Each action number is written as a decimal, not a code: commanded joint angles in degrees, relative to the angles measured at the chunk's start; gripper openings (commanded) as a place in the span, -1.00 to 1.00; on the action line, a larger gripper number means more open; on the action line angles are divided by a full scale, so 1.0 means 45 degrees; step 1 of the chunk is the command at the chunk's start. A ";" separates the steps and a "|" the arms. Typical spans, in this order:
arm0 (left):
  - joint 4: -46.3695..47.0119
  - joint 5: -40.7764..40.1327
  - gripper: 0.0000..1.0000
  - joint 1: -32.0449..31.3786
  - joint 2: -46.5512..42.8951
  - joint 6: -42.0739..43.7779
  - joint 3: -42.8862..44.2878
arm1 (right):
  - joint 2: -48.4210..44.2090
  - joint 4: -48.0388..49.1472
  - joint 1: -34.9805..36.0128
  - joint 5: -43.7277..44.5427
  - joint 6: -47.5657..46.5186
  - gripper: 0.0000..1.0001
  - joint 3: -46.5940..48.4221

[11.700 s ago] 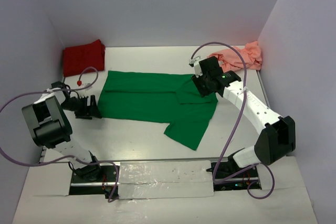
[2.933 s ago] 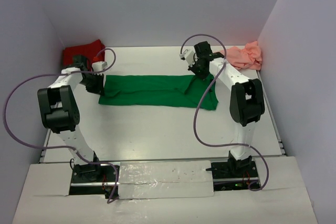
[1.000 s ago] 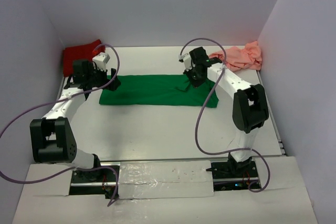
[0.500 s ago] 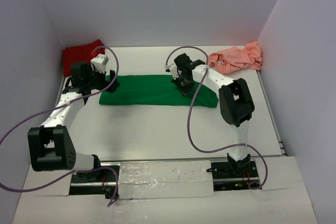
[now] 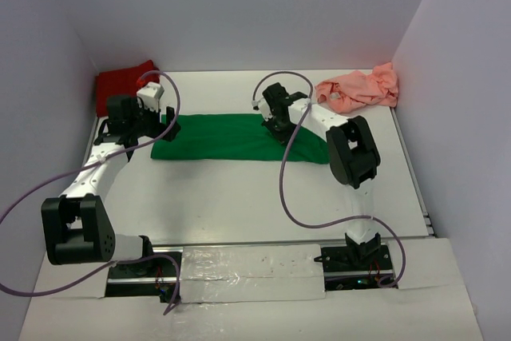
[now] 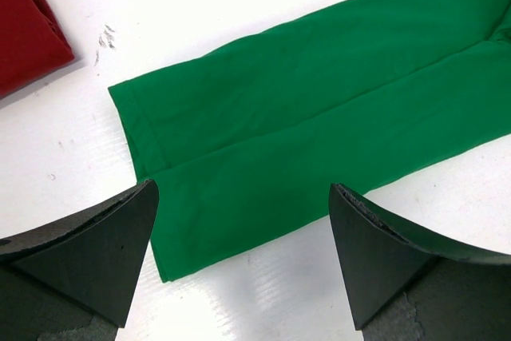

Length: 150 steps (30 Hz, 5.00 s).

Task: Fold and stack the t-shirts
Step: Fold the other side of the tshirt into a rectangle, then rotate the tshirt 90 degrees

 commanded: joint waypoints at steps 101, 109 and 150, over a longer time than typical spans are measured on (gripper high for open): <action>-0.3976 -0.2754 -1.00 -0.0763 0.9215 0.0494 0.5383 | -0.4882 0.0437 -0.1815 0.1224 0.2243 -1.00 -0.0081; -0.6009 -0.2851 -1.00 -0.0822 0.7987 0.1957 0.3803 | -0.5057 -0.0600 -0.2031 0.1088 0.2166 -1.00 0.0467; -1.4098 0.1701 -1.00 -0.5727 0.7715 0.9792 0.6873 | -0.3300 -0.3041 -0.2499 0.0209 0.2087 -1.00 0.3084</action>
